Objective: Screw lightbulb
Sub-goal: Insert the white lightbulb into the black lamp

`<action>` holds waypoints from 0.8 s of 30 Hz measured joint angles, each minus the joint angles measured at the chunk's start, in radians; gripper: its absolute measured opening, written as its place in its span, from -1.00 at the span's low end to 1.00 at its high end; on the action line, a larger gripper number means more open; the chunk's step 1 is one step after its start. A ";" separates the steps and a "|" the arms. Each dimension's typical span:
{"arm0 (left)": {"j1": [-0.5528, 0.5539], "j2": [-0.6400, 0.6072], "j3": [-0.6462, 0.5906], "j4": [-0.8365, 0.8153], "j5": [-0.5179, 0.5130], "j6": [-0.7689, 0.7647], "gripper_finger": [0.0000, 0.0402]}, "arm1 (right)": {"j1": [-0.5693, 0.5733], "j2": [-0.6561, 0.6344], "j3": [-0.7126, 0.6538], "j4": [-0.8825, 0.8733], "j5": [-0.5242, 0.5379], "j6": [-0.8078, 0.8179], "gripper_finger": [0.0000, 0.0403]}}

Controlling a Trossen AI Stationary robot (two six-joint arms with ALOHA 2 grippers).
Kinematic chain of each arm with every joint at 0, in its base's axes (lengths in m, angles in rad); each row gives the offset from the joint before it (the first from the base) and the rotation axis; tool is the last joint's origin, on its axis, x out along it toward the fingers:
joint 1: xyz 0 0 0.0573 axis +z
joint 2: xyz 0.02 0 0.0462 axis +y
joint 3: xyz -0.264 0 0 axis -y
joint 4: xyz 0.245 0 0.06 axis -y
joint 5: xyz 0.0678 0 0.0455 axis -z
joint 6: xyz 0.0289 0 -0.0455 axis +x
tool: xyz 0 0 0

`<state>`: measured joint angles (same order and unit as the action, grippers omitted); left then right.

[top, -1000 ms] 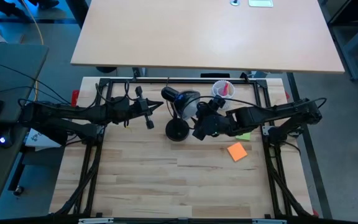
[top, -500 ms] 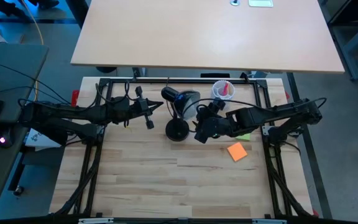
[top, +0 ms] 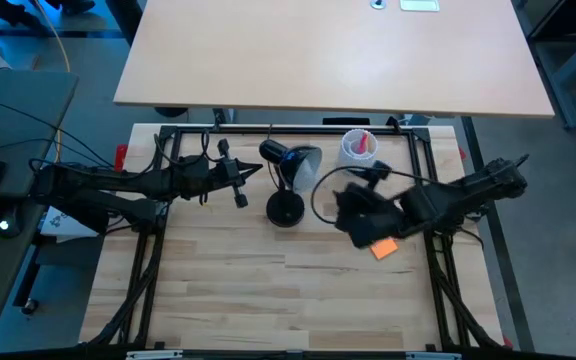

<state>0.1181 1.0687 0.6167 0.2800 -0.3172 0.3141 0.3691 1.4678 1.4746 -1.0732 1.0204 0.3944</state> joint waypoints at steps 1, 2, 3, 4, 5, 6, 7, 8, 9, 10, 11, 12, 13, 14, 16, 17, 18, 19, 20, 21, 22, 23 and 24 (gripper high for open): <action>0.000 0.000 0.000 -0.001 0.000 0.000 -1.00 | 0.025 -0.005 -0.002 -0.038 0.058 0.043 0.43; 0.000 0.000 0.000 -0.001 0.000 0.000 -1.00 | 0.048 -0.015 -0.018 -0.057 0.110 0.086 0.43; 0.000 0.000 0.000 0.000 0.000 0.000 -1.00 | 0.072 -0.028 -0.048 -0.068 0.148 0.124 0.43; 0.000 0.000 0.000 0.000 0.000 -0.001 -1.00 | 0.094 -0.043 -0.087 -0.071 0.173 0.160 0.43; 0.000 0.000 0.000 0.000 0.000 0.000 -1.00 | 0.117 -0.058 -0.133 -0.064 0.187 0.199 0.43; 0.000 0.000 0.000 0.000 0.000 0.000 -1.00 | 0.135 -0.074 -0.187 -0.050 0.192 0.236 0.43; 0.000 0.000 0.000 0.001 0.000 0.000 -1.00 | 0.152 -0.093 -0.245 -0.025 0.193 0.275 0.43; 0.000 0.000 0.000 0.001 0.000 0.000 -1.00 | 0.168 -0.112 -0.302 0.012 0.192 0.307 0.43; 0.000 0.000 0.000 0.001 0.000 0.000 -1.00 | 0.181 -0.134 -0.357 0.067 0.192 0.329 0.43; 0.000 0.000 0.000 0.001 0.000 0.000 -1.00 | 0.192 -0.155 -0.412 0.141 0.194 0.336 0.43; 0.000 0.000 0.000 0.001 0.000 -0.001 -1.00 | 0.200 -0.175 -0.462 0.225 0.192 0.329 0.43; 0.000 0.000 0.000 0.002 0.000 -0.001 -1.00 | 0.205 -0.192 -0.512 0.330 0.181 0.298 0.43; 0.000 0.000 0.000 0.002 0.000 -0.001 -1.00 | 0.206 -0.209 -0.557 0.456 0.151 0.238 0.43; 0.000 0.000 0.000 0.003 0.000 -0.001 -1.00 | 0.205 -0.224 -0.599 0.592 0.104 0.153 0.43; 0.000 0.000 0.000 0.008 0.000 -0.003 -1.00 | 0.184 -0.248 -0.682 0.912 -0.050 -0.059 0.43; 0.000 0.000 0.000 0.010 0.000 -0.008 -1.00 | 0.166 -0.253 -0.720 1.078 -0.148 -0.174 0.43; 0.000 0.000 0.000 0.010 0.000 -0.009 -1.00 | 0.146 -0.254 -0.758 1.242 -0.255 -0.280 0.43; 0.000 0.000 0.000 0.010 0.000 -0.013 -1.00 | 0.124 -0.254 -0.788 1.391 -0.357 -0.371 0.43; 0.001 0.000 0.000 0.010 0.000 -0.017 -1.00 | 0.100 -0.255 -0.813 1.514 -0.442 -0.445 0.43; 0.001 0.000 0.000 0.010 0.000 -0.024 -1.00 | 0.076 -0.255 -0.829 1.612 -0.501 -0.506 0.43; 0.001 0.000 0.000 0.009 0.000 -0.027 -1.00 | 0.054 -0.257 -0.840 1.690 -0.535 -0.566 0.43; 0.000 0.000 0.000 0.009 0.000 -0.033 -1.00 | 0.036 -0.257 -0.847 1.749 -0.551 -0.623 0.43; 0.001 0.000 0.000 0.007 0.001 -0.038 -1.00 | 0.020 -0.257 -0.849 1.795 -0.554 -0.673 0.43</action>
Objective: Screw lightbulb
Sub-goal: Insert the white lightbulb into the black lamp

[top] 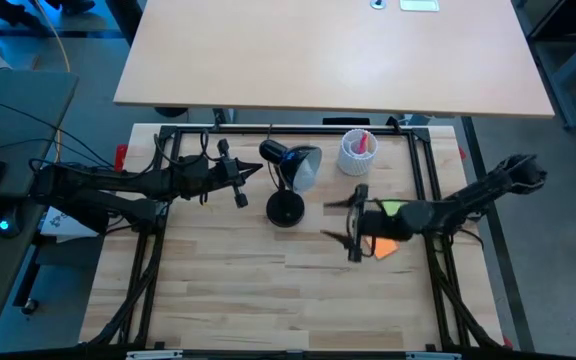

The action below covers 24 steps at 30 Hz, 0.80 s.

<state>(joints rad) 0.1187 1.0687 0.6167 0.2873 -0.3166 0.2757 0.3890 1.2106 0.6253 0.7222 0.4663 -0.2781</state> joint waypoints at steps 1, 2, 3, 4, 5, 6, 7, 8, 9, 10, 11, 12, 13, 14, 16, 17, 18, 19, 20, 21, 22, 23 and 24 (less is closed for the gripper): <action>0.000 0.000 0.000 -0.003 0.000 -0.003 -1.00 | -0.015 0.000 0.000 0.033 0.002 -0.031 0.43; 0.000 0.000 0.000 -0.004 0.000 -0.004 -1.00 | -0.033 0.000 0.006 0.050 0.009 -0.052 0.43; 0.000 0.000 0.000 -0.003 -0.001 -0.003 -1.00 | -0.054 0.000 0.016 0.059 0.024 -0.059 0.43; 0.000 0.000 0.000 -0.001 -0.001 -0.004 -1.00 | -0.074 0.000 0.027 0.060 0.041 -0.051 0.43; 0.000 0.000 0.000 0.001 -0.001 -0.004 -1.00 | -0.096 0.000 0.037 0.054 0.060 -0.039 0.43; 0.000 0.000 0.000 0.002 0.000 -0.004 -1.00 | -0.118 0.000 0.046 0.036 0.066 -0.037 0.43; 0.000 0.000 0.000 0.001 0.000 -0.004 -1.00 | -0.136 0.000 0.055 0.008 0.071 -0.034 0.43; 0.000 0.000 0.000 0.000 0.000 -0.004 -1.00 | -0.155 0.001 0.066 -0.026 0.072 -0.021 0.43; 0.000 0.001 0.000 0.002 -0.001 -0.004 -1.00 | -0.174 0.002 0.078 -0.057 0.070 -0.004 0.44; 0.001 0.003 0.000 0.003 -0.001 -0.004 -1.00 | -0.191 0.002 0.093 -0.089 0.065 0.017 0.44; 0.001 0.003 0.000 0.002 -0.001 -0.004 -1.00 | -0.205 0.002 0.107 -0.117 0.058 0.035 0.44; 0.002 0.004 0.000 0.001 -0.001 -0.005 -1.00 | -0.219 0.002 0.117 -0.144 0.050 0.053 0.45; 0.002 0.007 0.000 0.002 0.000 -0.010 -1.00 | -0.230 0.002 0.125 -0.168 0.029 0.077 0.46; 0.002 0.011 0.000 0.004 -0.001 -0.016 -1.00 | -0.240 0.007 0.134 -0.182 0.008 0.102 0.48; 0.003 0.021 0.000 0.000 -0.001 -0.021 -1.00 | -0.252 0.019 0.146 -0.198 -0.029 0.137 0.53; 0.004 0.027 0.000 0.003 -0.001 -0.021 -1.00 | -0.254 0.027 0.153 -0.197 -0.032 0.148 0.56; 0.005 0.033 0.000 0.003 -0.001 -0.021 -1.00 | -0.256 0.038 0.160 -0.195 -0.031 0.162 0.57; 0.006 0.040 0.000 0.003 0.000 -0.021 -1.00 | -0.259 0.050 0.165 -0.195 -0.021 0.173 0.58; 0.007 0.049 0.000 0.008 -0.001 -0.022 -1.00 | -0.263 0.063 0.169 -0.196 0.001 0.185 0.58; 0.007 0.056 0.000 0.013 -0.001 -0.024 -1.00 | -0.267 0.077 0.175 -0.201 0.026 0.193 0.58; 0.007 0.063 0.000 0.015 -0.001 -0.023 -1.00 | -0.270 0.089 0.180 -0.202 0.048 0.195 0.58; 0.007 0.072 0.000 0.025 -0.001 -0.023 -1.00 | -0.273 0.100 0.184 -0.200 0.069 0.196 0.58; 0.007 0.078 0.000 0.033 -0.001 -0.023 -1.00 | -0.274 0.109 0.191 -0.196 0.093 0.197 0.58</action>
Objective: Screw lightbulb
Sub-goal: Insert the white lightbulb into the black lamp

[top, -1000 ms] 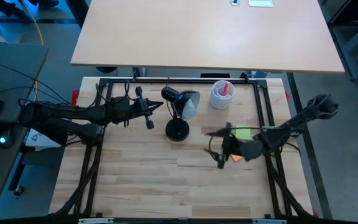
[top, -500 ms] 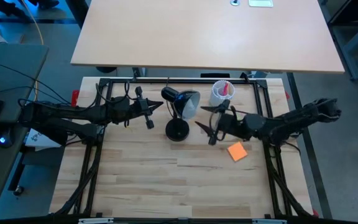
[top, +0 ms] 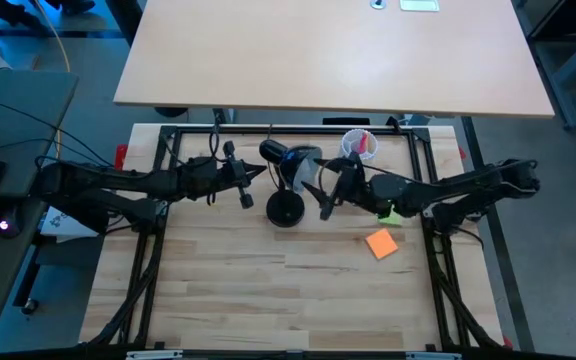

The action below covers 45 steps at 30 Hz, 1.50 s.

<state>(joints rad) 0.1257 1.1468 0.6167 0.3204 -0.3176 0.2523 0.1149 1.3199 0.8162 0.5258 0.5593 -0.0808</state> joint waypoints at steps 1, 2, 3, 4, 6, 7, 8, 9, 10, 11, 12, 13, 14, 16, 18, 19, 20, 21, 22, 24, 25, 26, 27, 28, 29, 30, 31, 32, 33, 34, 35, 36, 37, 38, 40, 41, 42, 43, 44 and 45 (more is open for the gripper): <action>0.000 0.006 0.000 0.008 0.000 0.000 -1.00 | -0.001 0.009 0.007 0.002 0.021 0.006 0.58; 0.000 0.013 0.000 0.020 0.000 0.000 -1.00 | -0.003 0.016 0.012 0.003 0.040 0.016 0.58; 0.000 0.019 0.000 0.026 0.000 0.001 -1.00 | -0.004 0.022 0.017 0.001 0.045 0.026 0.58; 0.000 0.025 0.000 0.034 0.000 0.002 -1.00 | -0.008 0.027 0.020 -0.003 0.044 0.036 0.58; 0.000 0.034 0.000 0.050 0.001 0.003 -1.00 | -0.018 0.035 0.024 -0.007 0.034 0.055 0.58; 0.000 0.036 0.000 0.060 0.001 0.003 -1.00 | -0.024 0.039 0.024 -0.010 0.021 0.067 0.58; 0.000 0.036 0.000 0.060 0.001 0.003 -1.00 | -0.030 0.043 0.024 -0.011 -0.001 0.084 0.58; 0.000 0.036 0.000 0.066 0.001 0.002 -1.00 | -0.038 0.048 0.024 -0.013 -0.028 0.099 0.58; 0.000 0.036 0.000 0.072 0.001 0.002 -1.00 | -0.045 0.050 0.024 -0.013 -0.048 0.114 0.58; 0.000 0.036 0.000 0.076 0.001 0.003 -1.00 | -0.050 0.054 0.024 -0.014 -0.066 0.135 0.58; 0.000 0.035 0.000 0.078 0.001 0.003 -1.00 | -0.055 0.057 0.024 -0.013 -0.070 0.148 0.58; 0.000 0.035 0.000 0.078 0.001 0.003 -1.00 | -0.059 0.060 0.024 -0.013 -0.072 0.153 0.58; 0.000 0.035 0.000 0.083 0.001 0.003 -1.00 | -0.064 0.063 0.024 -0.014 -0.071 0.156 0.58; 0.000 0.034 0.000 0.085 0.001 0.002 -1.00 | -0.071 0.064 0.024 -0.014 -0.072 0.156 0.58; 0.000 0.034 0.000 0.084 0.001 0.003 -1.00 | -0.076 0.064 0.024 -0.014 -0.073 0.155 0.58; 0.000 0.034 0.000 0.084 0.001 0.003 -1.00 | -0.076 0.064 0.024 -0.014 -0.072 0.155 0.58; 0.000 0.034 0.000 0.086 0.001 0.003 -1.00 | -0.076 0.064 0.024 -0.014 -0.072 0.155 0.58; 0.000 0.034 0.000 0.087 0.001 0.002 -1.00 | -0.076 0.064 0.024 -0.014 -0.073 0.154 0.58; 0.000 0.034 0.000 0.087 0.001 0.002 -1.00 | -0.076 0.064 0.024 -0.014 -0.077 0.154 0.58; 0.000 0.034 0.000 0.087 0.001 0.003 -1.00 | -0.076 0.064 0.024 -0.017 -0.097 0.153 0.55; 0.000 0.034 0.000 0.088 0.001 0.003 -1.00 | -0.076 0.064 0.023 -0.018 -0.103 0.153 0.53; 0.000 0.034 0.000 0.089 0.001 0.002 -1.00 | -0.076 0.064 0.023 -0.017 -0.106 0.153 0.51; 0.000 0.034 0.000 0.088 0.001 0.002 -1.00 | -0.076 0.064 0.023 -0.017 -0.106 0.153 0.48; 0.000 0.034 0.000 0.088 0.001 0.002 -1.00 | -0.076 0.064 0.023 -0.016 -0.106 0.152 0.46; -0.001 0.034 0.000 0.088 0.001 0.002 -1.00 | -0.076 0.064 0.023 -0.015 -0.106 0.152 0.42; -0.001 0.034 0.000 0.088 0.001 0.002 -1.00 | -0.076 0.064 0.023 -0.014 -0.106 0.152 0.40; -0.002 0.034 0.000 0.088 0.001 0.002 -1.00 | -0.076 0.064 0.023 -0.014 -0.107 0.152 0.37; -0.002 0.034 0.000 0.088 0.001 0.002 -1.00 | -0.075 0.064 0.023 -0.014 -0.107 0.152 0.34; -0.002 0.034 0.000 0.088 0.001 0.002 -1.00 | -0.075 0.063 0.023 -0.014 -0.107 0.152 0.33; -0.002 0.034 0.000 0.088 0.001 0.002 -1.00 | -0.075 0.060 0.023 -0.015 -0.107 0.152 0.32; -0.002 0.034 0.000 0.088 0.001 0.003 -1.00 | -0.075 0.055 0.022 -0.016 -0.107 0.152 0.31; -0.002 0.034 0.000 0.088 0.001 0.003 -1.00 | -0.075 0.050 0.022 -0.014 -0.107 0.152 0.31; -0.002 0.034 0.000 0.087 0.001 0.002 -1.00 | -0.075 0.042 0.022 -0.015 -0.107 0.152 0.30; -0.002 0.034 0.000 0.087 0.001 0.002 -1.00 | -0.075 0.031 0.022 -0.020 -0.108 0.152 0.30; -0.002 0.034 0.000 0.085 0.001 0.003 -1.00 | -0.072 0.006 0.022 -0.045 -0.114 0.152 0.30; -0.002 0.034 0.000 0.083 0.001 0.003 -1.00 | -0.069 -0.009 0.022 -0.065 -0.120 0.156 0.30; -0.002 0.034 0.000 0.080 0.001 0.002 -1.00 | -0.064 -0.027 0.022 -0.089 -0.127 0.163 0.30; -0.002 0.034 0.000 0.077 0.001 0.001 -1.00 | -0.059 -0.045 0.022 -0.123 -0.142 0.174 0.29; -0.002 0.034 0.000 0.075 0.001 -0.001 -1.00 | -0.053 -0.066 0.022 -0.166 -0.160 0.185 0.29; -0.002 0.034 0.000 0.071 0.001 -0.004 -1.00 | -0.045 -0.085 0.022 -0.211 -0.182 0.199 0.29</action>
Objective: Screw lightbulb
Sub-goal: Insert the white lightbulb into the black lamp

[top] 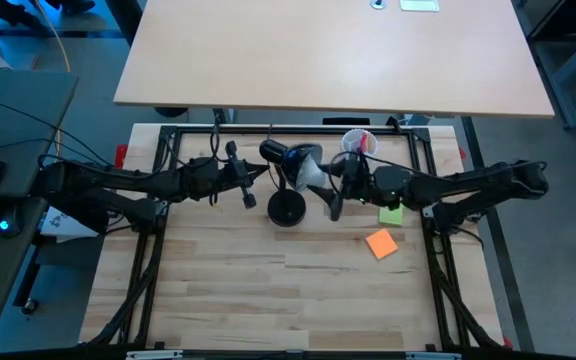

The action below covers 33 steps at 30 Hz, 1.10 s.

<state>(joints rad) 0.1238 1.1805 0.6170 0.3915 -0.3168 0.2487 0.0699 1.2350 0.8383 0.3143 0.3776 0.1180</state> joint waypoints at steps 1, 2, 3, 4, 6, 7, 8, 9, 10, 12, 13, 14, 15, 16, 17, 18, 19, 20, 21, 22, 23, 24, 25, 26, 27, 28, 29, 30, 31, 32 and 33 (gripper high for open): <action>0.000 0.000 0.000 -0.004 0.000 -0.002 -1.00 | 0.011 -0.020 0.000 -0.052 -0.023 0.016 0.29; 0.000 0.000 0.000 -0.005 0.000 -0.002 -1.00 | 0.024 -0.038 0.000 -0.102 -0.040 0.032 0.29; -0.001 0.000 0.000 -0.006 0.000 -0.002 -1.00 | 0.039 -0.057 0.000 -0.150 -0.053 0.046 0.29; -0.002 0.000 0.000 -0.006 0.000 -0.003 -1.00 | 0.056 -0.076 0.000 -0.192 -0.063 0.057 0.29; -0.008 0.000 0.000 -0.006 -0.001 -0.003 -1.00 | 0.095 -0.111 0.000 -0.270 -0.081 0.066 0.29; -0.013 0.000 0.000 -0.006 -0.001 -0.003 -1.00 | 0.115 -0.127 0.000 -0.309 -0.097 0.065 0.29; -0.019 0.000 0.000 -0.006 0.002 -0.003 -1.00 | 0.133 -0.139 0.000 -0.345 -0.122 0.066 0.29; -0.025 -0.001 0.000 -0.006 0.017 -0.003 -1.00 | 0.149 -0.148 0.000 -0.372 -0.159 0.065 0.29; -0.031 -0.001 0.000 -0.005 0.044 -0.003 -1.00 | 0.163 -0.153 0.000 -0.392 -0.203 0.060 0.29; -0.043 -0.001 0.000 0.008 0.133 -0.010 -1.00 | 0.183 -0.155 0.000 -0.400 -0.318 0.039 0.29; -0.049 -0.001 0.000 0.021 0.194 -0.006 -1.00 | 0.189 -0.148 0.000 -0.395 -0.382 0.027 0.29; -0.057 -0.001 0.000 0.042 0.256 0.007 -0.99 | 0.190 -0.137 0.000 -0.381 -0.453 0.010 0.29; -0.068 -0.001 0.000 0.067 0.311 0.018 -0.98 | 0.188 -0.123 0.000 -0.367 -0.515 -0.008 0.29; -0.082 -0.001 0.000 0.091 0.355 0.028 -0.96 | 0.183 -0.106 0.000 -0.349 -0.571 -0.026 0.29; -0.100 -0.001 0.000 0.109 0.384 0.047 -0.93 | 0.176 -0.087 0.000 -0.315 -0.619 -0.046 0.29; -0.122 -0.001 0.000 0.121 0.395 0.073 -0.90 | 0.167 -0.067 0.000 -0.278 -0.658 -0.064 0.29; -0.145 -0.001 0.000 0.131 0.396 0.101 -0.86 | 0.156 -0.044 0.000 -0.242 -0.691 -0.077 0.29; -0.169 -0.001 0.000 0.143 0.398 0.130 -0.81 | 0.143 -0.019 0.000 -0.204 -0.723 -0.091 0.29; -0.191 -0.001 0.001 0.155 0.395 0.141 -0.76 | 0.128 0.007 0.000 -0.167 -0.752 -0.097 0.29; -0.210 -0.001 0.009 0.151 0.385 0.138 -0.71 | 0.110 0.032 0.000 -0.132 -0.783 -0.098 0.29; -0.225 -0.001 0.024 0.138 0.370 0.127 -0.64 | 0.092 0.054 0.000 -0.106 -0.814 -0.097 0.29; -0.240 -0.001 0.037 0.123 0.356 0.124 -0.57 | 0.073 0.075 0.000 -0.082 -0.845 -0.094 0.29; -0.255 -0.001 0.049 0.108 0.342 0.132 -0.51 | 0.056 0.095 0.000 -0.061 -0.869 -0.092 0.29; -0.269 -0.001 0.058 0.100 0.335 0.149 -0.44 | 0.042 0.111 0.000 -0.055 -0.888 -0.089 0.29; -0.285 -0.001 0.065 0.098 0.334 0.167 -0.37 | 0.027 0.126 0.000 -0.053 -0.905 -0.080 0.29; -0.299 -0.001 0.071 0.096 0.335 0.187 -0.31 | 0.013 0.141 0.000 -0.045 -0.918 -0.071 0.29; -0.310 -0.001 0.079 0.091 0.338 0.205 -0.25 | 0.000 0.150 0.000 -0.038 -0.935 -0.065 0.29; -0.319 -0.001 0.085 0.080 0.339 0.219 -0.20 | -0.012 0.159 0.000 -0.028 -0.957 -0.053 0.29; -0.325 -0.001 0.093 0.064 0.337 0.225 -0.15 | -0.024 0.170 0.000 -0.003 -0.983 -0.044 0.29; -0.327 -0.001 0.099 0.046 0.333 0.224 -0.10 | -0.034 0.179 0.000 0.030 -1.008 -0.031 0.29; -0.327 0.001 0.104 0.020 0.328 0.215 -0.07 | -0.043 0.185 0.000 0.056 -1.033 -0.020 0.29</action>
<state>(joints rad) -0.2028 1.1813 0.7207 0.4116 0.0111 0.4634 0.0265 1.4200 0.8379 0.3706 -0.6553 0.0979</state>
